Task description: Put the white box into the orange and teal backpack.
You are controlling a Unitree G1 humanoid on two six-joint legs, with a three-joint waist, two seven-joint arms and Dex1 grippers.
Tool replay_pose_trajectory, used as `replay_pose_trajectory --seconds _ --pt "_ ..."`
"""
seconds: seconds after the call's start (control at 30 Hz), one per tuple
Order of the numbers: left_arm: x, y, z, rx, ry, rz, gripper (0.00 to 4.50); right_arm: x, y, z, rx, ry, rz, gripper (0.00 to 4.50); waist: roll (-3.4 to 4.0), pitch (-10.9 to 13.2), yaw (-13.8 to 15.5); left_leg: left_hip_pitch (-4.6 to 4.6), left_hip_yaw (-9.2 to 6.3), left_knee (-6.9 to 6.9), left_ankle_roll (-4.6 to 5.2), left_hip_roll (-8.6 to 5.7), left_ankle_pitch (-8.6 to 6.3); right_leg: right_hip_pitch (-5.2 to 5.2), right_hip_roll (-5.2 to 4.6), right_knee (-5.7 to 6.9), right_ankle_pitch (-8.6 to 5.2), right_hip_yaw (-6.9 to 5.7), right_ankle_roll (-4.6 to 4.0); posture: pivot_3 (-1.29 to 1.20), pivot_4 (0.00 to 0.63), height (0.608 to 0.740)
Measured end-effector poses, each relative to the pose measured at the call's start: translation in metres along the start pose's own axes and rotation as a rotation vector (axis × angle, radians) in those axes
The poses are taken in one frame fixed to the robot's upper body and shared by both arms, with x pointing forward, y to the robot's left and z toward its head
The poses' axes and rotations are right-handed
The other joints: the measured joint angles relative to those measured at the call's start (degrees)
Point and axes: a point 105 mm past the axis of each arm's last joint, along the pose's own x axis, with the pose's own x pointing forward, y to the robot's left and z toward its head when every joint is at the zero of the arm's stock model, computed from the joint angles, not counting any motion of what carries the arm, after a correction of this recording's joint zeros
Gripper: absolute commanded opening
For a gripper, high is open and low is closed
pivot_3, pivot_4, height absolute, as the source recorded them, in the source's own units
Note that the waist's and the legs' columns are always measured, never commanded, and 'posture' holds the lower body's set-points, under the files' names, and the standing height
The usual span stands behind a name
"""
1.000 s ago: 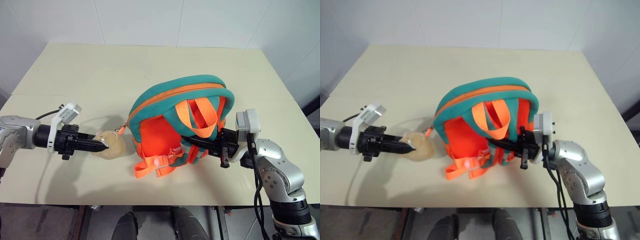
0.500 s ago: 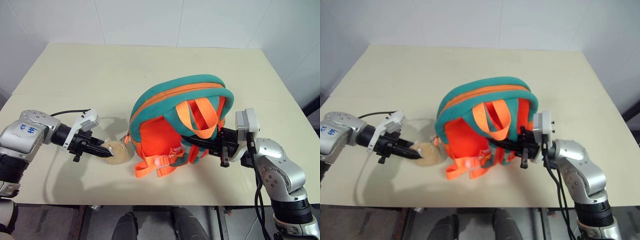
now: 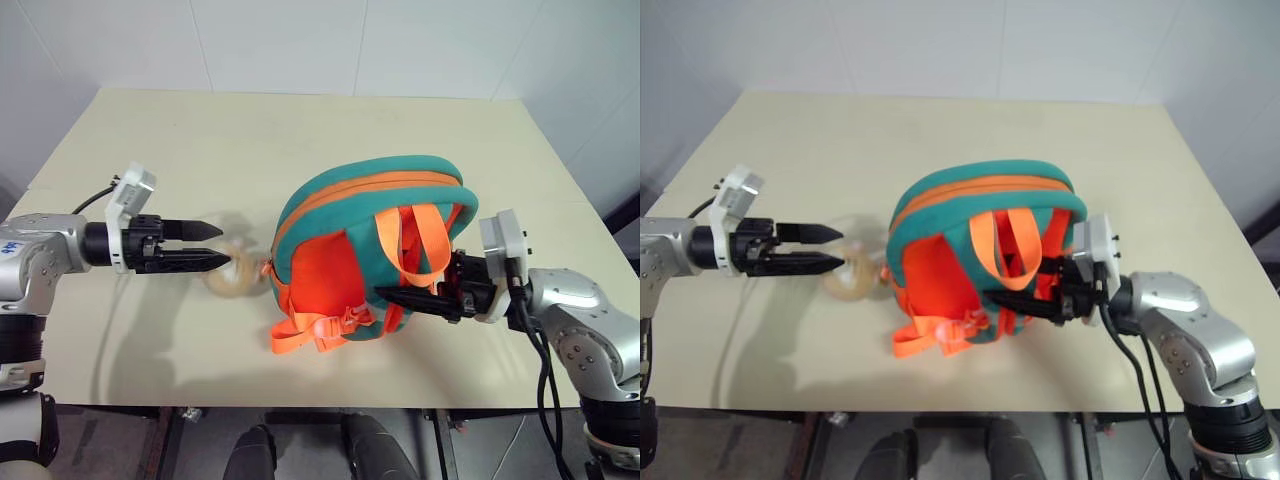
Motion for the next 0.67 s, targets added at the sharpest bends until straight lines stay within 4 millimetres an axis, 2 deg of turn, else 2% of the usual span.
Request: replay_pose_trajectory --seconds 0.1,0.23,0.43,0.53,0.67 --pt "-0.005 -0.001 -0.006 0.059 -0.014 0.0 4.5 -0.008 0.0 0.002 -0.018 0.038 0.008 4.49 0.0 0.0 0.14 -0.02 0.01 0.0 0.0 0.0 0.0 0.0 -0.01 -0.02 0.0 0.0 0.0 0.0 0.15 0.74" --pt "-0.016 -0.001 -0.009 0.172 -0.042 -0.009 4.5 -0.029 -0.005 -0.001 -0.024 0.118 -0.038 4.49 0.0 0.0 0.34 -0.02 0.03 -0.01 0.01 0.0 -0.01 0.0 -0.02 -0.04 -0.01 -0.01 -0.03 0.0 0.15 0.74" --pt "-0.047 0.009 -0.008 0.277 -0.163 0.027 4.5 -0.09 -0.007 -0.001 -0.032 0.277 -0.169 4.49 -0.01 -0.01 1.25 -0.01 0.08 0.0 0.06 -0.01 -0.04 0.01 -0.02 -0.08 -0.03 -0.01 -0.05 0.0 0.15 0.74" --pt "-0.063 0.015 -0.012 0.298 -0.206 0.056 4.5 -0.125 -0.014 0.008 -0.037 0.227 -0.322 4.49 -0.01 -0.01 1.35 0.0 0.11 0.08 0.07 -0.01 -0.04 0.07 -0.02 -0.09 0.0 0.02 -0.01 0.0 0.15 0.74" --pt "-0.073 0.013 -0.015 0.313 -0.212 0.074 4.5 -0.157 -0.024 0.005 -0.025 0.186 -0.462 4.49 -0.01 -0.01 1.19 0.05 0.15 0.16 0.07 -0.01 -0.04 0.11 -0.02 -0.09 0.01 0.07 -0.01 0.0 0.15 0.74"
